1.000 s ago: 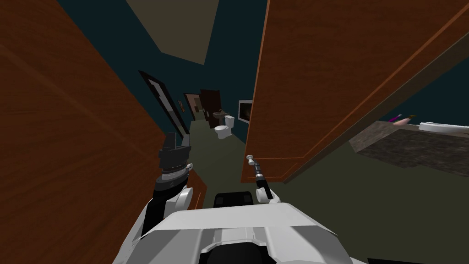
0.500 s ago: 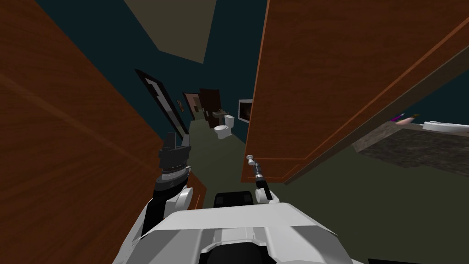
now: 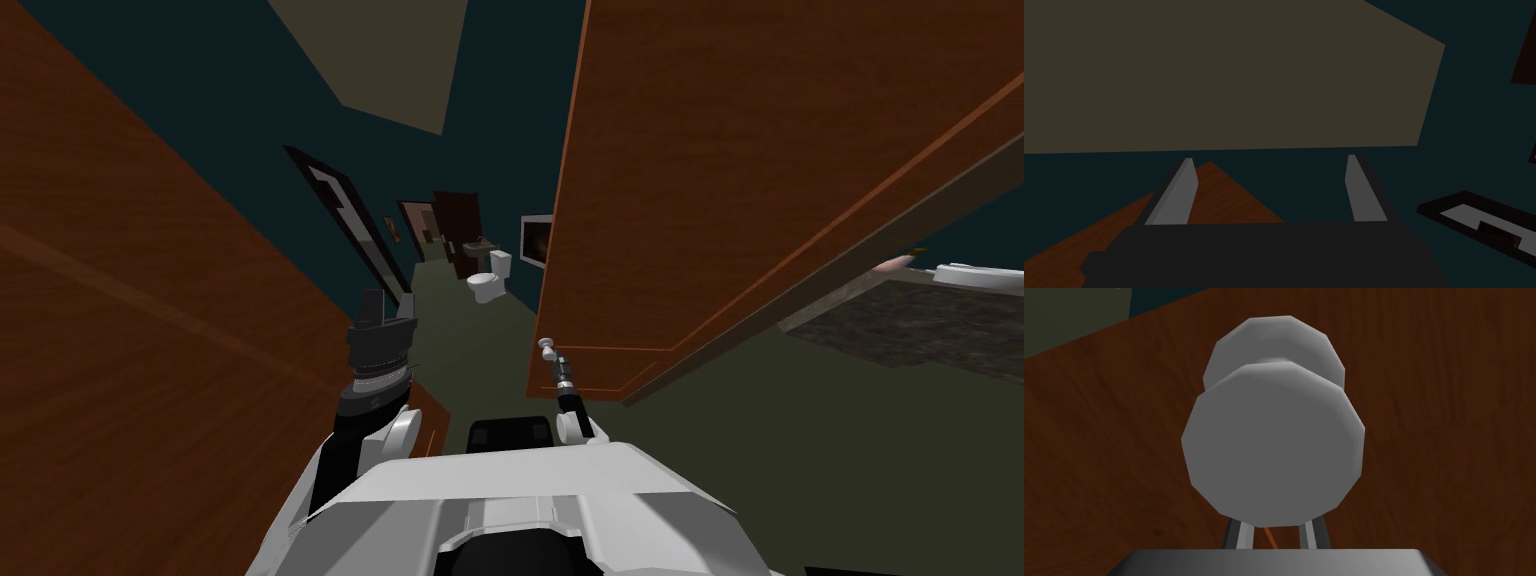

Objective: Push the door open

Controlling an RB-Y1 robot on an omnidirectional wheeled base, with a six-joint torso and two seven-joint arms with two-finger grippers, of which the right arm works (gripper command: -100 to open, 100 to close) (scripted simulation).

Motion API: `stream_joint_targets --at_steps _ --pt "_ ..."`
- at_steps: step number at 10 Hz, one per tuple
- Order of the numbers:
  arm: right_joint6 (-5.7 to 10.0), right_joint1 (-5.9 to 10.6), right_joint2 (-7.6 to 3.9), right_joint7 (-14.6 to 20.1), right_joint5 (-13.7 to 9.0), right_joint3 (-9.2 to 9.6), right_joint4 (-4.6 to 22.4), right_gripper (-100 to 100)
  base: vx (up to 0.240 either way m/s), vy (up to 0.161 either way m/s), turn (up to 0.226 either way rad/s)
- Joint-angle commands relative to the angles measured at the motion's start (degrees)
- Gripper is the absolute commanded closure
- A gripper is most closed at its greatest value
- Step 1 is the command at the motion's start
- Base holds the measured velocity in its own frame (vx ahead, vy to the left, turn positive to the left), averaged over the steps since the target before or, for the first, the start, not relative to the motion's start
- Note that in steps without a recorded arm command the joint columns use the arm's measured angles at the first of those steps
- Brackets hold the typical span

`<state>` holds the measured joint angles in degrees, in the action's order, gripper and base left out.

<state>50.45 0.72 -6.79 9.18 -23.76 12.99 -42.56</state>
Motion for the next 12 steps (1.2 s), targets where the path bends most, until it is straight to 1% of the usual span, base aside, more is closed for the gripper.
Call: stream_joint_targets --at_steps 1,2,3,4,5,6,7,8,9,10,11,12 --pt "-0.07 -0.12 0.05 0.0 0.0 0.04 -1.7 100 0.007 -0.005 0.004" --pt "-0.14 -0.43 0.33 2.3 -0.6 0.08 -2.1 100 0.028 -0.003 -0.002" --pt "-0.20 -0.74 0.60 3.8 -1.3 0.13 -2.6 100 0.060 0.002 -0.012" --pt "-0.20 -0.74 0.60 4.7 -1.3 0.13 -2.6 100 0.056 0.010 -0.005" --pt "-0.27 -1.05 0.88 6.6 -2.0 0.17 -3.0 100 0.063 0.017 -0.007" --pt "-0.27 -1.05 0.88 7.1 -2.0 0.17 -3.0 100 0.052 0.006 0.002" --pt "-0.33 -1.34 1.16 9.2 -2.7 0.21 -3.5 100 0.061 -0.005 -0.001" --pt "-0.33 -1.34 1.16 9.5 -2.7 0.21 -3.5 100 0.044 -0.004 -0.001" --pt "-0.39 -1.63 1.43 11.5 -3.3 0.26 -3.9 100 0.045 0.001 0.004" --pt "-0.39 -1.63 1.43 11.8 -3.3 0.26 -3.9 100 0.040 0.004 -0.005" --pt "-0.45 -1.92 1.71 14.1 -3.9 0.30 -4.3 100 0.053 0.002 -0.011" --pt "-0.45 -1.92 1.71 14.2 -3.9 0.30 -4.3 100 0.039 0.003 0.002"
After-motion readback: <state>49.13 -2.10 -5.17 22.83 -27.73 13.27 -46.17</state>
